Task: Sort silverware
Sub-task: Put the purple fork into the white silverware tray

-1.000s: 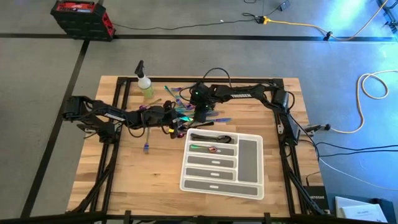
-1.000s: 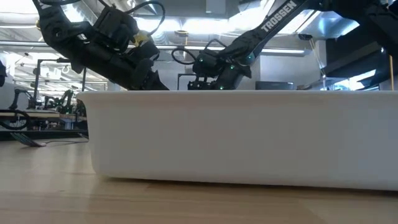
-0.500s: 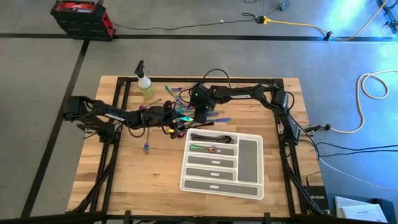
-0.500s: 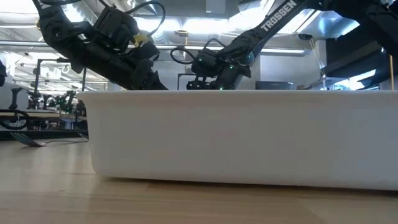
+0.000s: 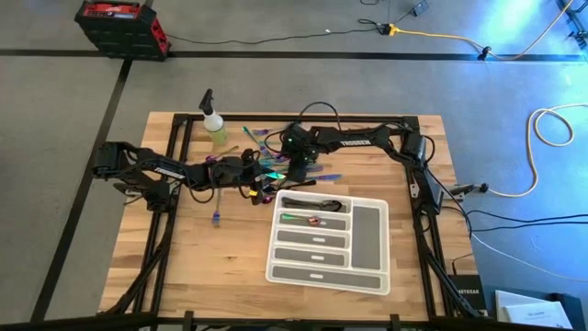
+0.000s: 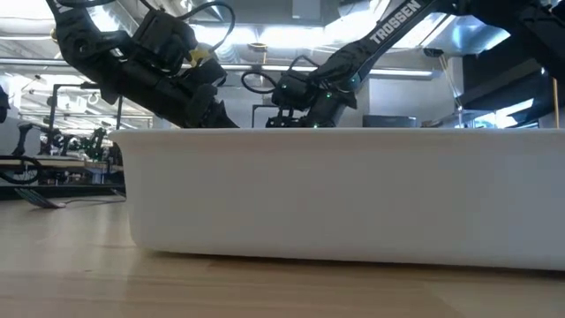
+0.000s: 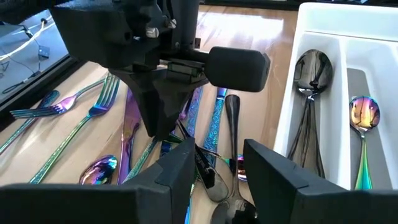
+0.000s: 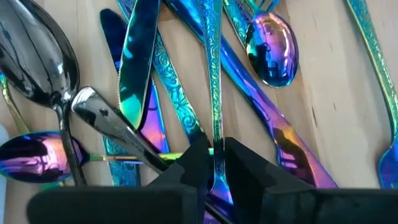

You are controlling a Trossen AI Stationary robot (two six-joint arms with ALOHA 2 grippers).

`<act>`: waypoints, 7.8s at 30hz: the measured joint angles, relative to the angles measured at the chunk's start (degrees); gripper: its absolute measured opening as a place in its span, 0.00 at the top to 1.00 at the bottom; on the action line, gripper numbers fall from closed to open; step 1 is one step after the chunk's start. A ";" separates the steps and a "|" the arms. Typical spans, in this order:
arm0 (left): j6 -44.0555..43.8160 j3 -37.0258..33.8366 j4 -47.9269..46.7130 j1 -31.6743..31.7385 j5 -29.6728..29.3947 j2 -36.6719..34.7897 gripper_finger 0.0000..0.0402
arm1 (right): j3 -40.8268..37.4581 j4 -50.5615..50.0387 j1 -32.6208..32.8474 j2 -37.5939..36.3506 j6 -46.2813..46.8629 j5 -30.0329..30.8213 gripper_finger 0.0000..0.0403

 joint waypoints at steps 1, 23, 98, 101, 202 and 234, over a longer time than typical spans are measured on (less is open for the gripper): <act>0.00 0.00 0.00 0.00 0.00 0.00 0.69 | 0.63 -0.55 0.18 0.50 -0.40 0.59 0.91; 0.39 0.04 -0.13 0.00 -0.02 0.00 0.69 | 8.17 -11.26 1.21 4.32 -2.95 4.95 0.99; -2.62 0.00 -4.75 -0.04 -0.04 0.00 0.69 | 4.06 9.25 -3.05 -4.21 11.16 -5.63 1.00; -2.62 0.00 -4.69 -0.04 -0.02 0.00 0.69 | 4.04 3.99 -3.05 -7.66 8.60 -5.29 1.00; -3.06 0.00 -4.72 -0.09 -0.44 0.00 0.69 | 18.40 -20.35 -13.76 2.82 -8.73 1.38 0.87; -2.95 0.02 -4.61 -0.11 -0.45 0.00 0.69 | 19.42 -21.23 -16.06 10.20 -6.82 4.27 0.73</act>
